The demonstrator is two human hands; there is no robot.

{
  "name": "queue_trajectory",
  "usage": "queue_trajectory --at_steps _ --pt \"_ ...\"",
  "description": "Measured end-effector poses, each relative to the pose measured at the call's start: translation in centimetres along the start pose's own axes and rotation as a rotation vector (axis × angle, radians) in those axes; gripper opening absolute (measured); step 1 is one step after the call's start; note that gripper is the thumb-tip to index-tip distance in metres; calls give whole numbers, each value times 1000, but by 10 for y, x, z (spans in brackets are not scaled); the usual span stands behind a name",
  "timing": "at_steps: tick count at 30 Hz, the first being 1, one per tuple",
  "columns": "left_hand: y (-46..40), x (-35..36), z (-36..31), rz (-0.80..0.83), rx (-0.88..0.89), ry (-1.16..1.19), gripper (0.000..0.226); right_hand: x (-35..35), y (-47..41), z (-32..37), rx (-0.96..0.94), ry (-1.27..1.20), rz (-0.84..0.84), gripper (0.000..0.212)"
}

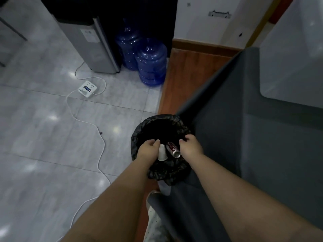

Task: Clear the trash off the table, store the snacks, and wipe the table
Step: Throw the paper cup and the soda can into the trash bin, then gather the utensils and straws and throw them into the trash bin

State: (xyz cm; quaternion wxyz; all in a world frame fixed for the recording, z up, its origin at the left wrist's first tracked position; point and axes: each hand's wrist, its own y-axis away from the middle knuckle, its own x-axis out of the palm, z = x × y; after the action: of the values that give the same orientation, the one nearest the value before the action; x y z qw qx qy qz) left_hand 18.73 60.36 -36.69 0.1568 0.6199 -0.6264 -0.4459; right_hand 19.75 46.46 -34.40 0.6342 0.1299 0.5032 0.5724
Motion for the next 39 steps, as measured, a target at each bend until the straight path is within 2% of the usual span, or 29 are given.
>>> queue_trajectory --at_steps 9,17,22,26,31,39 --pt "86 -3 -69 -24 246 66 36 -62 91 27 -326 -78 -120 41" --pt "168 14 -154 27 610 66 37 -144 155 36 -512 -195 -334 39" --pt "209 57 -180 154 793 -2 38 -196 184 -1 -516 -269 -511 36" --pt "238 110 -188 262 843 -33 40 -235 198 -40 -448 -338 -649 37" --pt "269 166 -185 379 892 -108 41 -273 210 -96 -350 -413 -747 39" --pt "316 258 -195 421 956 -263 43 -348 212 -184 -269 -532 -839 36"
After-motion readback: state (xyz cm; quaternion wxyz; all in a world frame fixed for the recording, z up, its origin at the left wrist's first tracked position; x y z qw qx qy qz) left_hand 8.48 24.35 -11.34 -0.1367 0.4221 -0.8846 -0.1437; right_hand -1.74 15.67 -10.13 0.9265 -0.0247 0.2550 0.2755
